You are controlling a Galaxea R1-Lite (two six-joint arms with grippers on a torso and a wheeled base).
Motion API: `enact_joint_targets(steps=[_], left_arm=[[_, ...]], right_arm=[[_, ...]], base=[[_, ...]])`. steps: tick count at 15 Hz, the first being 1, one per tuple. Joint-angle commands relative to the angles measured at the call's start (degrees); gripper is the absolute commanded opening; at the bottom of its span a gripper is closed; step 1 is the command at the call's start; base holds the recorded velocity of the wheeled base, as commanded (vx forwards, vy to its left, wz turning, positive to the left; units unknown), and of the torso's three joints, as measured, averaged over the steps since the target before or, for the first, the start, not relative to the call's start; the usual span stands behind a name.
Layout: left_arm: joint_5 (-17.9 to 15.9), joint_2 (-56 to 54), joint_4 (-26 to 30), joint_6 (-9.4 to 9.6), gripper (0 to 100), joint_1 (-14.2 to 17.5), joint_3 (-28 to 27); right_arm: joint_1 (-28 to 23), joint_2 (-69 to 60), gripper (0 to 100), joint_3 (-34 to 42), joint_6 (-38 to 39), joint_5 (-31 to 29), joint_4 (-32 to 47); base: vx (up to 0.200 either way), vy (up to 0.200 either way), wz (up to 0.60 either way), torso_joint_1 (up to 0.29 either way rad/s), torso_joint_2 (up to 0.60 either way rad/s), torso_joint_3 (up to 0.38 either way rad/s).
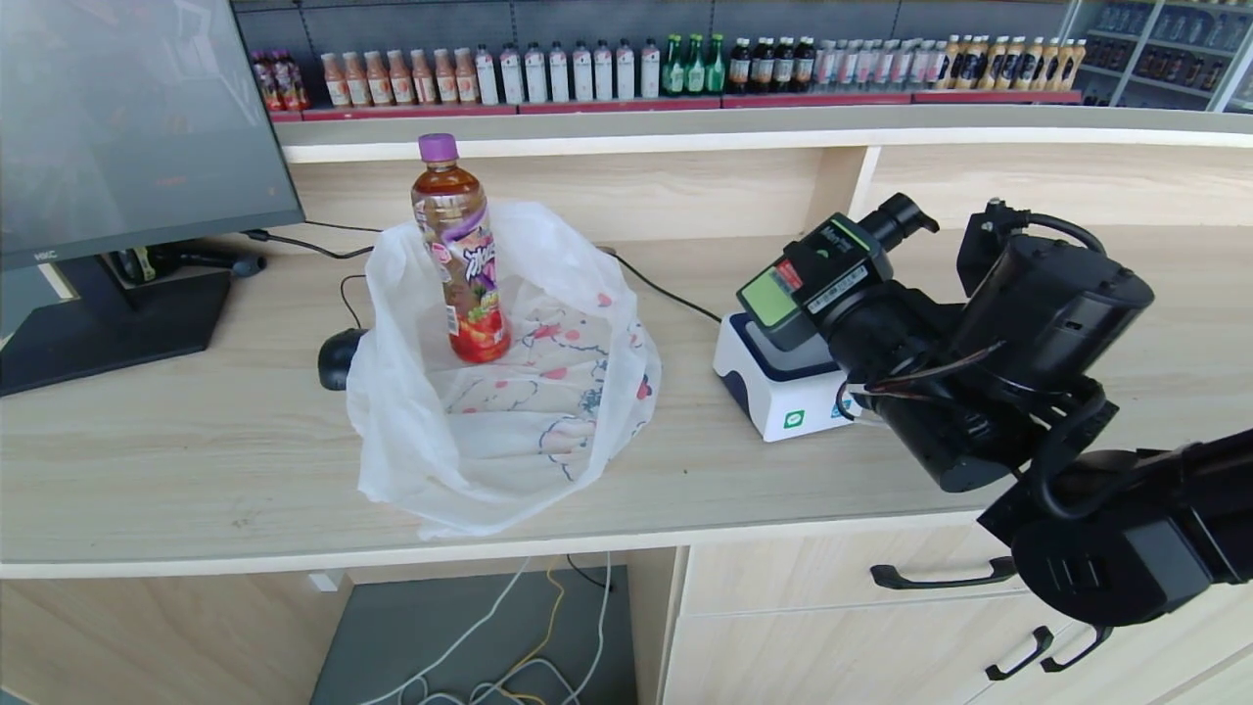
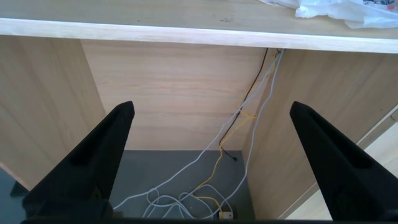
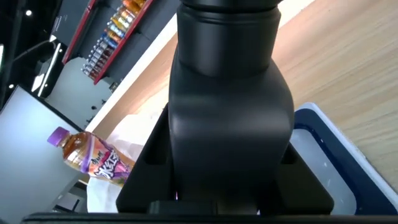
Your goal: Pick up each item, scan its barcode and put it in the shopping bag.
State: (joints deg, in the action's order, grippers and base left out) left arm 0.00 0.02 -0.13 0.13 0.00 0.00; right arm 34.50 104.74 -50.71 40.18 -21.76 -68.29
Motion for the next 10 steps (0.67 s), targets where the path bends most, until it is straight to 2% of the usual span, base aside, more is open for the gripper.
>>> enact_joint_targets(steps=[1,10], left_arm=[[0.0,-0.02,-0.04,0.04,100,0.0,0.0],[0.0,-0.02,-0.04,-0.05,100,0.0,0.0]], right_arm=[[0.04,0.29,0,0.7,0.16,0.05,-0.09],[0.31,0.46,0,0.62,0.95,0.23,-0.09]], base=[[0.0,0.0,0.0,0.0,0.0,0.0],[0.0,0.0,0.0,0.0,0.0,0.0]])
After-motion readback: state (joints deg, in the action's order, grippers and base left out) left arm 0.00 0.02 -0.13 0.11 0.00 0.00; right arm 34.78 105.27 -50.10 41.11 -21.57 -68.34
